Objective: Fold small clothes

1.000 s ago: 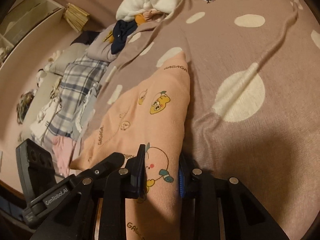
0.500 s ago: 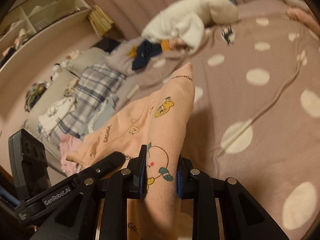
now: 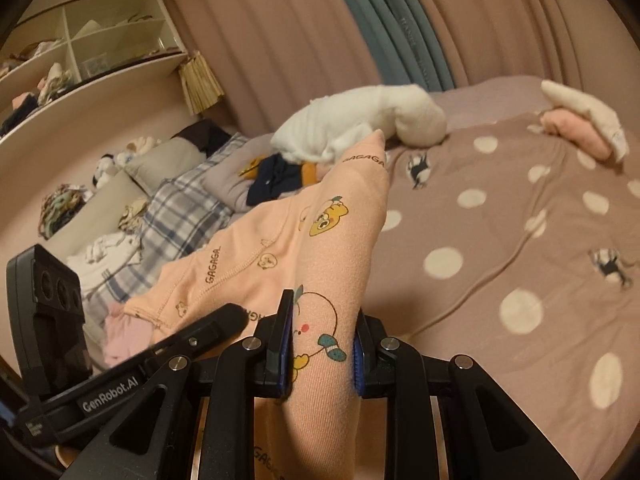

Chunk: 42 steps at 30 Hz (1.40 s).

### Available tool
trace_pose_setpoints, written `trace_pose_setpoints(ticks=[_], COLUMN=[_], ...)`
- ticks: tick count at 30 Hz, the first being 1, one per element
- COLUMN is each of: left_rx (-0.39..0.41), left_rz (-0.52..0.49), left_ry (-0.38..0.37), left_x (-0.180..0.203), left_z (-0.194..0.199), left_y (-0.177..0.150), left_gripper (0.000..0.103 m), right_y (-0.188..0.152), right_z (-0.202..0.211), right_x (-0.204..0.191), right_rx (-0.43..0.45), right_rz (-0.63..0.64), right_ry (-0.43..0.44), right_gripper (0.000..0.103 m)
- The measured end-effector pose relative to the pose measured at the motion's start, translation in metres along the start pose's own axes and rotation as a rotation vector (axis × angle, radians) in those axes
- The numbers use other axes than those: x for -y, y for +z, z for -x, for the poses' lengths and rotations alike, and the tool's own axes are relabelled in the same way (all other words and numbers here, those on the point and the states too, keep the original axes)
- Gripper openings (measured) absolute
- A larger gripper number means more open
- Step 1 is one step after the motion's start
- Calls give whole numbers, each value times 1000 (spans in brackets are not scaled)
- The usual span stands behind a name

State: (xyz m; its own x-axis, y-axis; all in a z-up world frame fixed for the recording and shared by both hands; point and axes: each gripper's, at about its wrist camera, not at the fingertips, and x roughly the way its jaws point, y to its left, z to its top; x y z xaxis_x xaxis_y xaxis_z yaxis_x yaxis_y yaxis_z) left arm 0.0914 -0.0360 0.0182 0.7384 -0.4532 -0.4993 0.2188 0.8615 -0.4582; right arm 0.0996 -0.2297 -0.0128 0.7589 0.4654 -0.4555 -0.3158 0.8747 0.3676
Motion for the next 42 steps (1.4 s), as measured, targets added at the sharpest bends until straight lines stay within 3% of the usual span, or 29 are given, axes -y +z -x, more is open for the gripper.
trace_pose_setpoints(ticks=[3,4,5,7,8,11,14,19,26,29,32,36,42], left_rx=[-12,-22,-42,-51,-37,-72,-151,-166,-202,-217,-222,-161,-158], left_rz=[-4,-4,2,23,28,-15,-53,-56,-29,-24,-98,-124,-96], left_ry=[27,55,118,257,309,357,365,350,296,283,372,420,366], left_x=[-4,-9,-17,-35,-44,-56,-59,-57,-51,-52,-46,-41,-42], left_z=[-19,-27,-35,-42,-43,-48,-52,-38,-13,-9,-11,-1,8], left_y=[-4,-8,-15,-28,-33,-41,-46,-48,-62,-71,-81,-86,-87], left_gripper=[37,46,70,99,102,102,102,102,103,103,103,102,102], right_y=[-1,-5,-10,-26,-32,-49,-50,-42,-54,-74,-91,-100,-101], right_z=[-11,-19,-26,-46,-52,-63,-63,-46,-27,-21,-24,-25,-12], right_x=[15,20,23,33,35,36,34,28,21,19,18,14,11], right_rx=[-13,-21,-43,-123,-141,-174,-201,-167,-188,-222,-284,-305,-283], right_rz=[-29,-31,-30,-27,-12,35,17,2,-36,-69,-82,-83,-110], right_ry=[-11,-27,-50,-196,-250,-338,-298,-304,-419,-424,-450,-436,-433], right_gripper=[25,27,32,65,68,68,69,87,100,101,101,101,101])
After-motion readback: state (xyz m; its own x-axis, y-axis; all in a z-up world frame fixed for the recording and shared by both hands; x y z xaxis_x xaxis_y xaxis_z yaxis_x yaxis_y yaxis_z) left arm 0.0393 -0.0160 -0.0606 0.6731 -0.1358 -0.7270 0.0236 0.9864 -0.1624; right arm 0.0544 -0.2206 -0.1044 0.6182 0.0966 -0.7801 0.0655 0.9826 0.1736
